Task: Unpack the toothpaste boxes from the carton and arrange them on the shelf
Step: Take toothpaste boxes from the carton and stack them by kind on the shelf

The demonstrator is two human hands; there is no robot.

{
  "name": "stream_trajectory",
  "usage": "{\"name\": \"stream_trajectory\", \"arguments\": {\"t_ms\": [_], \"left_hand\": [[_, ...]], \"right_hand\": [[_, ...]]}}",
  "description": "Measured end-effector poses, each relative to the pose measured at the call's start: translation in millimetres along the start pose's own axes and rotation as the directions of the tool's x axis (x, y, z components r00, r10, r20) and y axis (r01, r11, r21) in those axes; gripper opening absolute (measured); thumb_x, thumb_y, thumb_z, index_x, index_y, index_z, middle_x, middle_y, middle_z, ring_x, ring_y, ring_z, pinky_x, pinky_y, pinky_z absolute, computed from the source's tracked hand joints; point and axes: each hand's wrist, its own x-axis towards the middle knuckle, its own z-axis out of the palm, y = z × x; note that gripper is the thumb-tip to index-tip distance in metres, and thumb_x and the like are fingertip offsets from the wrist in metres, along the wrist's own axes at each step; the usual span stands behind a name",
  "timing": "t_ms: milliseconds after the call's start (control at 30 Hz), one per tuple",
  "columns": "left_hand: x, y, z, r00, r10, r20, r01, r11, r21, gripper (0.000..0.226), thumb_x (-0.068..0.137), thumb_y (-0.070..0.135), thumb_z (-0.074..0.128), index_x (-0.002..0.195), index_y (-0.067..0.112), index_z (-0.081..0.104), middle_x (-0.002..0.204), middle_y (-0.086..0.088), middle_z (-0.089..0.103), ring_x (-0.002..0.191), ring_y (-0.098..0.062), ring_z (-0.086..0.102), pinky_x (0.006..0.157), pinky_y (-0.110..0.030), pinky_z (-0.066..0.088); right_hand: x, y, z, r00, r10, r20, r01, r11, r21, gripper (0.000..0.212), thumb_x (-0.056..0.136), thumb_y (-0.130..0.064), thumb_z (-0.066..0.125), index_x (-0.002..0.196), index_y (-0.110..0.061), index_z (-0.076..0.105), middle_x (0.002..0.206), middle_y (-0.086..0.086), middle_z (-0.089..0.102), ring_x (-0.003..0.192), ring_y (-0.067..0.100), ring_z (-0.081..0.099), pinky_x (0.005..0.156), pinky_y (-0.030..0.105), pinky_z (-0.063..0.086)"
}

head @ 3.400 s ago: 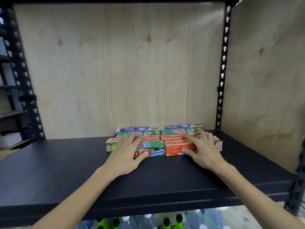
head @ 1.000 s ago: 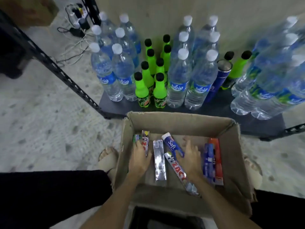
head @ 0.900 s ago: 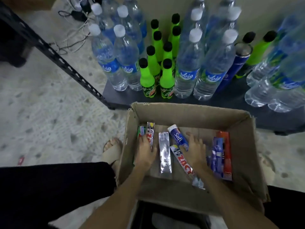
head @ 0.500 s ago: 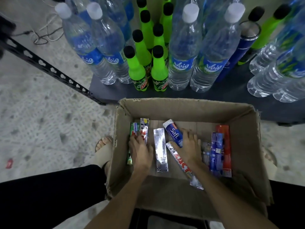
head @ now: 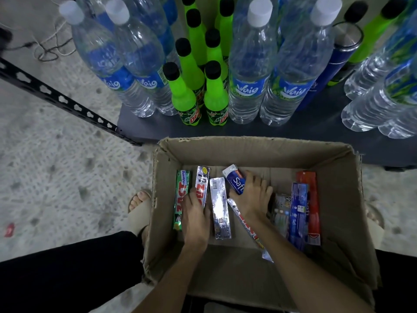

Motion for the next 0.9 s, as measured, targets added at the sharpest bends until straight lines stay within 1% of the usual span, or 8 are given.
{"name": "stream_trajectory", "arguments": {"t_ms": [67,167,300,400,500,633,733,900], "left_hand": [[1,0,-1,0.999,-0.035,-0.002,0.035,0.999,-0.017,0.067,0.096,0.022,0.064,0.153,0.015,0.028,0.147,-0.007,0.047,0.136,-0.023,0.047,0.109,-0.038,0.043],[4,1,-3,0.998,-0.067,0.008,0.067,0.995,-0.075,0.064,0.094,0.020,0.066,0.150,0.014,0.035,0.142,-0.007,0.052,0.130,-0.024,0.051,0.105,-0.040,0.047],[3,4,-10,0.998,-0.068,-0.011,0.065,0.982,-0.177,0.061,0.091,0.019,0.070,0.144,0.015,0.041,0.135,-0.003,0.055,0.124,-0.020,0.054,0.100,-0.031,0.044],[2,5,-16,0.998,-0.030,-0.055,0.018,0.978,-0.209,0.057,0.087,0.016,0.071,0.139,0.013,0.048,0.130,-0.005,0.057,0.121,-0.019,0.050,0.098,-0.028,0.040],[-3,6,-25,0.995,0.011,-0.100,-0.035,0.970,-0.241,0.055,0.084,0.014,0.070,0.136,0.011,0.051,0.126,-0.005,0.057,0.119,-0.020,0.047,0.100,-0.035,0.043],[-13,16,-45,0.980,0.109,-0.168,-0.147,0.961,-0.234,0.056,0.085,0.017,0.071,0.137,0.014,0.051,0.125,-0.002,0.056,0.117,-0.017,0.044,0.099,-0.034,0.043],[-20,25,-63,0.965,0.159,-0.210,-0.204,0.956,-0.212,0.054,0.086,0.020,0.071,0.136,0.014,0.054,0.124,-0.002,0.057,0.116,-0.017,0.045,0.100,-0.038,0.045],[-42,42,-106,0.915,0.242,-0.324,-0.326,0.916,-0.235,0.052,0.085,0.020,0.071,0.135,0.022,0.055,0.122,0.008,0.057,0.115,-0.010,0.044,0.096,-0.021,0.036]], "right_hand": [[3,-4,-1,0.999,0.025,0.022,-0.025,1.000,-0.016,0.070,0.077,-0.056,0.073,0.130,-0.016,0.051,0.127,0.011,0.061,0.115,0.029,0.053,0.093,0.041,0.034],[10,-6,-3,0.999,0.040,0.021,-0.039,0.999,-0.020,0.068,0.075,-0.054,0.075,0.128,-0.016,0.053,0.124,0.009,0.062,0.114,0.027,0.054,0.093,0.040,0.033],[11,0,-1,0.998,-0.059,-0.015,0.059,0.998,-0.004,0.052,0.076,-0.046,0.072,0.119,-0.019,0.063,0.110,0.005,0.068,0.104,0.024,0.059,0.088,0.039,0.034],[2,8,-5,0.985,-0.152,-0.086,0.158,0.985,0.064,0.044,0.079,-0.042,0.069,0.118,-0.022,0.065,0.102,0.005,0.068,0.097,0.025,0.060,0.084,0.040,0.035],[-2,9,-21,0.955,-0.266,-0.135,0.285,0.946,0.154,0.053,0.081,-0.040,0.072,0.131,-0.024,0.062,0.109,0.005,0.065,0.103,0.025,0.057,0.085,0.040,0.035],[-9,-3,-59,0.902,-0.367,-0.227,0.416,0.879,0.234,0.060,0.081,-0.038,0.076,0.137,-0.026,0.059,0.094,0.000,0.052,0.093,0.019,0.049,0.080,0.035,0.031],[-17,-12,-91,0.883,-0.392,-0.260,0.453,0.856,0.249,0.062,0.082,-0.037,0.075,0.140,-0.030,0.056,0.092,-0.004,0.047,0.092,0.016,0.044,0.082,0.037,0.037],[-32,-13,-151,0.837,-0.396,-0.377,0.510,0.815,0.277,0.059,0.076,-0.032,0.080,0.133,-0.029,0.064,0.088,-0.007,0.048,0.091,0.014,0.044,0.078,0.031,0.029]]}}
